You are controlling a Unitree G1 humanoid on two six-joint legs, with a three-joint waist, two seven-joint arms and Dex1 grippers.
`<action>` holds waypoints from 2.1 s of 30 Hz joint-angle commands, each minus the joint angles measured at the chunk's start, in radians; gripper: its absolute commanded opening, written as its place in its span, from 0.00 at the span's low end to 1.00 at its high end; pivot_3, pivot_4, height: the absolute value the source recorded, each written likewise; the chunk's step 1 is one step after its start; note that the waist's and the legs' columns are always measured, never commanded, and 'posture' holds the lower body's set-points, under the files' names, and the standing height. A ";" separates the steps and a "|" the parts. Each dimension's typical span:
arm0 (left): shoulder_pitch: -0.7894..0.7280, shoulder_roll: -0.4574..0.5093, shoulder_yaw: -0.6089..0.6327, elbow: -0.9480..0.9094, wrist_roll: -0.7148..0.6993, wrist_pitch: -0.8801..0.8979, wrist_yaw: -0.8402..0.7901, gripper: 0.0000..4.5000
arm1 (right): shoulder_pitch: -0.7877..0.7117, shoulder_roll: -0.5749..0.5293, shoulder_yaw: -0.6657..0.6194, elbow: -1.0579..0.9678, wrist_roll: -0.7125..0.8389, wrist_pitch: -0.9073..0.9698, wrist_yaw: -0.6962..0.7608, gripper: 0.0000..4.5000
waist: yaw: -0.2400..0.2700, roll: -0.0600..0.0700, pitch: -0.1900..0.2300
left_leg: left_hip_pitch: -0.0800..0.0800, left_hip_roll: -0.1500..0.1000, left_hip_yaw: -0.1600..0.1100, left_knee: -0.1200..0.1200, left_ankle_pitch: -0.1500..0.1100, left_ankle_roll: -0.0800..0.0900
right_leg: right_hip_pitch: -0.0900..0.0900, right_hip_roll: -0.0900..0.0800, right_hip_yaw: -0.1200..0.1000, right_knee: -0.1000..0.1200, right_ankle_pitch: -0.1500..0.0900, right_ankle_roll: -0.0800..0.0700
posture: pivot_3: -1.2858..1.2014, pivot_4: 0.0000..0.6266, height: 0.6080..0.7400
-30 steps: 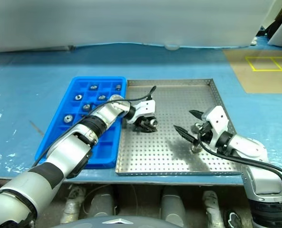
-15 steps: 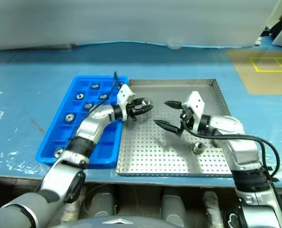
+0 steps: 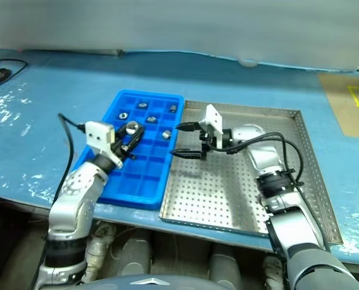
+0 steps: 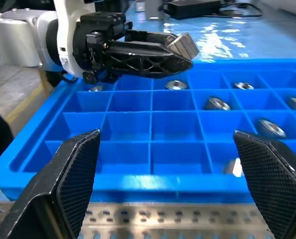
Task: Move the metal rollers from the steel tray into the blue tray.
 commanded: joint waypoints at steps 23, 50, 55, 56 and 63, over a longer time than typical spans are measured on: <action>-0.075 0.102 -0.092 0.059 -0.114 -0.002 -0.146 0.81 | 0.111 -0.082 -0.093 -0.121 -0.011 -0.004 -0.033 1.00 | 0.032 0.000 0.000 | -0.007 0.000 -0.011 0.001 0.003 -0.004 | -0.001 0.000 -0.009 0.001 0.000 0.000 | 0.58 0.24 1.00; -0.597 0.022 -0.396 0.778 -0.123 -0.233 -0.884 0.81 | 0.818 -0.365 -0.496 -0.730 0.060 0.339 -0.377 1.00 | -0.152 0.001 -0.001 | 0.008 -0.003 0.010 0.001 -0.001 0.001 | 0.000 0.001 0.014 0.000 -0.003 0.006 | 0.37 0.24 1.00; -0.605 0.012 -0.394 0.802 -0.107 -0.249 -0.899 0.81 | 0.840 -0.365 -0.502 -0.728 0.059 0.311 -0.385 1.00 | -0.158 0.001 -0.001 | 0.009 -0.003 0.011 0.001 -0.001 0.002 | -0.001 0.001 0.015 0.000 -0.004 0.008 | 0.37 0.24 1.00; -0.605 0.011 -0.393 0.803 -0.106 -0.249 -0.901 0.81 | 0.840 -0.365 -0.501 -0.727 0.059 0.307 -0.386 1.00 | -0.158 0.001 -0.001 | 0.009 -0.003 0.011 0.001 -0.001 0.002 | -0.001 0.001 0.015 0.000 -0.004 0.009 | 0.37 0.24 1.00; -0.591 0.014 -0.386 0.789 -0.101 -0.246 -0.893 0.81 | 0.795 -0.364 -0.466 -0.713 0.057 0.295 -0.391 1.00 | -0.158 0.001 -0.001 | 0.008 -0.003 0.011 0.001 -0.001 0.002 | -0.001 0.001 0.015 0.000 -0.003 0.007 | 0.38 0.24 1.00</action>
